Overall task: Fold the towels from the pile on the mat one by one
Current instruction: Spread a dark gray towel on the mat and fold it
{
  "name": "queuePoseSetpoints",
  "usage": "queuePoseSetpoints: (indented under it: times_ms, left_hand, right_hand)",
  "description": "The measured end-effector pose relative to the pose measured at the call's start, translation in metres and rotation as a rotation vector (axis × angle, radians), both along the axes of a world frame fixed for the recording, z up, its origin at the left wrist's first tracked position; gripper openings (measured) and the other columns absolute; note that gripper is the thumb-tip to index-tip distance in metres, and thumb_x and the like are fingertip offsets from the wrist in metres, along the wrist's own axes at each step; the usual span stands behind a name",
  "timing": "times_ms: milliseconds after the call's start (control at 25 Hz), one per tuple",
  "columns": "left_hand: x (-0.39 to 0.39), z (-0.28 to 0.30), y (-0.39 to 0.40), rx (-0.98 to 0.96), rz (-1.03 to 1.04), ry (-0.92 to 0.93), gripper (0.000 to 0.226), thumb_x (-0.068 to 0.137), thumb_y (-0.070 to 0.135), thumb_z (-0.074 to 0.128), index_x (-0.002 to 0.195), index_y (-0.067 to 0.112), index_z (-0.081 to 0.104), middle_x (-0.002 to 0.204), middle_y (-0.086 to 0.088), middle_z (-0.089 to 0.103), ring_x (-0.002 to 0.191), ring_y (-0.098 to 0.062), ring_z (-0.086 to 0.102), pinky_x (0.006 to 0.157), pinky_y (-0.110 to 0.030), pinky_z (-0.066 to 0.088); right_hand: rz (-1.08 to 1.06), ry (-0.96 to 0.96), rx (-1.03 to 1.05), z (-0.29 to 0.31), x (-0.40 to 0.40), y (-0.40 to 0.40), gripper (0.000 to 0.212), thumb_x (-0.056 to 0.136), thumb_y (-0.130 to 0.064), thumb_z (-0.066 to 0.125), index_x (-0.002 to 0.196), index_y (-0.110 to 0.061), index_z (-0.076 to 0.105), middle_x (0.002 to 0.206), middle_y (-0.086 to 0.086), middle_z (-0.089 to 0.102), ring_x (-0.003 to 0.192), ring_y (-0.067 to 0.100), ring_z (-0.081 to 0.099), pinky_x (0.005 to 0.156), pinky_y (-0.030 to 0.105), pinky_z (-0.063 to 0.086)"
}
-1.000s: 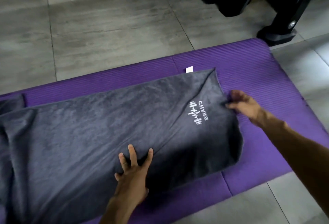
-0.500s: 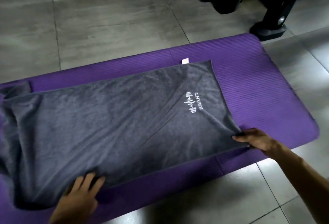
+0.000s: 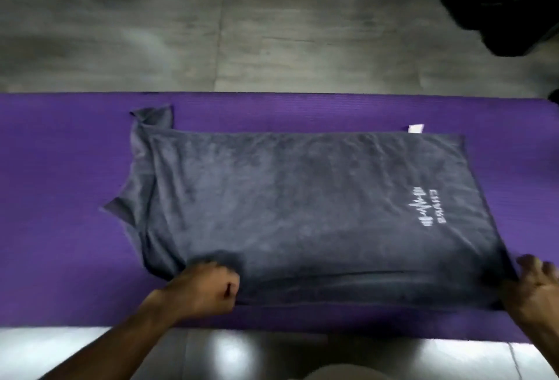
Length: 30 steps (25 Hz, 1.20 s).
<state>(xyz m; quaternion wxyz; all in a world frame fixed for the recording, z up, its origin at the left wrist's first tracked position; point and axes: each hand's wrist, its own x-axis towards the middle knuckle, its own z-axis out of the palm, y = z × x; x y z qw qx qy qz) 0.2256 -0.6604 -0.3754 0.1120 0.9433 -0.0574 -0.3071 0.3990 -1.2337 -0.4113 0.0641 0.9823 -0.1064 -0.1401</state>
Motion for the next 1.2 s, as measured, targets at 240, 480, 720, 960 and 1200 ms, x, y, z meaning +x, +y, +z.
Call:
queuePoseSetpoints:
  times_ms: [240,480,720,960,1200]
  left_hand:
    - [0.025,0.004,0.122,0.141,1.161,-0.537,0.045,0.084,0.032,0.062,0.121,0.009,0.053,0.118,-0.021,0.056,0.108,-0.043,0.054,0.087,-0.048,0.046]
    - [0.006,-0.030,0.201,-0.472,1.989,-0.511,0.013,0.082,0.009,0.074,0.077,0.009,0.063,0.079,-0.012,0.063,0.079,-0.024,0.060,0.067,-0.032,0.048]
    - [-0.105,-0.014,0.227,-0.350,2.303,-0.660,0.010,0.079,0.017,0.066,0.072,0.009,0.065,0.074,-0.011,0.059,0.069,-0.021,0.054,0.066,-0.039,0.048]
    - [-0.166,-0.012,0.197,0.177,1.753,-0.468,0.048,0.068,0.053,0.055,0.095,0.013,0.059,0.089,-0.012,0.057,0.081,-0.033,0.054,0.069,-0.044,0.048]
    - [-0.139,-0.037,0.148,0.274,1.318,-0.457,0.048,0.066,0.038,0.068,0.105,0.017,0.050,0.114,-0.007,0.048,0.095,-0.035,0.049,0.064,-0.042,0.050]
  right_hand:
    - [0.783,0.075,0.360,0.025,-0.044,0.268,0.041,0.074,-0.036,0.044,0.095,-0.015,0.072,0.098,0.011,0.070,0.079,0.036,0.069,0.067,0.045,0.056]
    - [1.229,0.195,0.639,0.038,-0.076,0.427,0.024,0.075,-0.037,0.050,0.096,-0.034,0.060,0.107,-0.019,0.063,0.089,0.008,0.062,0.075,0.024,0.055]
    - [1.233,0.340,0.648,0.034,-0.030,0.542,0.015,0.093,-0.031,0.050,0.103,-0.030,0.061,0.103,-0.013,0.066,0.097,0.014,0.057,0.087,0.034,0.049]
    - [1.143,0.266,0.868,0.051,-0.028,0.711,0.023,0.088,-0.021,0.061,0.111,-0.021,0.063,0.106,0.000,0.069,0.097,0.022,0.063,0.085,0.035,0.051]
    - [0.342,0.502,1.016,0.027,-0.013,0.826,0.035,0.085,-0.020,0.064,0.119,-0.017,0.059,0.118,0.005,0.059,0.098,0.027,0.056,0.081,0.041,0.052]
